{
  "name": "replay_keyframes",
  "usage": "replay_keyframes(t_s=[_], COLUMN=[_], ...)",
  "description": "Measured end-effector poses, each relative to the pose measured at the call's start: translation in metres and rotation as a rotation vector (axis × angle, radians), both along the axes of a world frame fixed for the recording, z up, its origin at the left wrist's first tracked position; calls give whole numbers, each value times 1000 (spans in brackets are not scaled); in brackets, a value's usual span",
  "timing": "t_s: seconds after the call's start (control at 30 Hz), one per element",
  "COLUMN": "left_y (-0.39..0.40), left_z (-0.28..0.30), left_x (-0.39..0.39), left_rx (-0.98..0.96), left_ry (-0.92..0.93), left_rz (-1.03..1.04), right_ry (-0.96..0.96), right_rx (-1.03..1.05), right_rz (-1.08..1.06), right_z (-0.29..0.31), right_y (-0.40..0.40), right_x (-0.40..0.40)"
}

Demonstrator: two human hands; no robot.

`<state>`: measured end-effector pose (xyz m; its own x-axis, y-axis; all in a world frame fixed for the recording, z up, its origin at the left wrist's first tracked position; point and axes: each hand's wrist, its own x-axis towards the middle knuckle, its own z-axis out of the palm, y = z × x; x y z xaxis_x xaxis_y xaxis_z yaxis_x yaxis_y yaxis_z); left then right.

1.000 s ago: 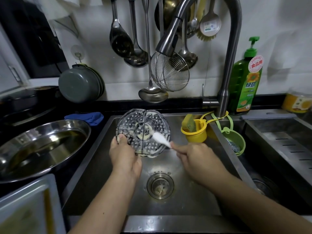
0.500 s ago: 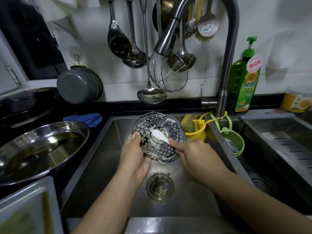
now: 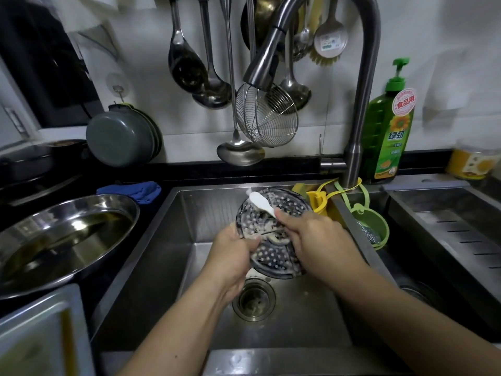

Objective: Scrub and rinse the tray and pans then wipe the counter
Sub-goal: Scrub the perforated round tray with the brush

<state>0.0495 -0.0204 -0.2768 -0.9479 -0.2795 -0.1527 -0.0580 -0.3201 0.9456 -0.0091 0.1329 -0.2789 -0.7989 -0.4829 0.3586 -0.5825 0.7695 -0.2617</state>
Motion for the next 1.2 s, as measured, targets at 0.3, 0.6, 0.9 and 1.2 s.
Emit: replay_keyframes(t_s=[0.3,0.6,0.9,1.2], left_y=[-6,-11,-15,-44], left_z=[-2,-2,-7,13], left_x=[-3,-3,-7,5], left_rx=[-1,-38,26,94], left_ry=[-77,-83,-54,-40], left_rz=[77,248,442,674], right_ry=[-102,-198,-187,-239], right_rx=[27,53,53,96], right_rz=[34,37,28,-18], right_z=[-4,-9,-16,-25], right_y=[-10,1,5,19], right_x=[18,18,14,4])
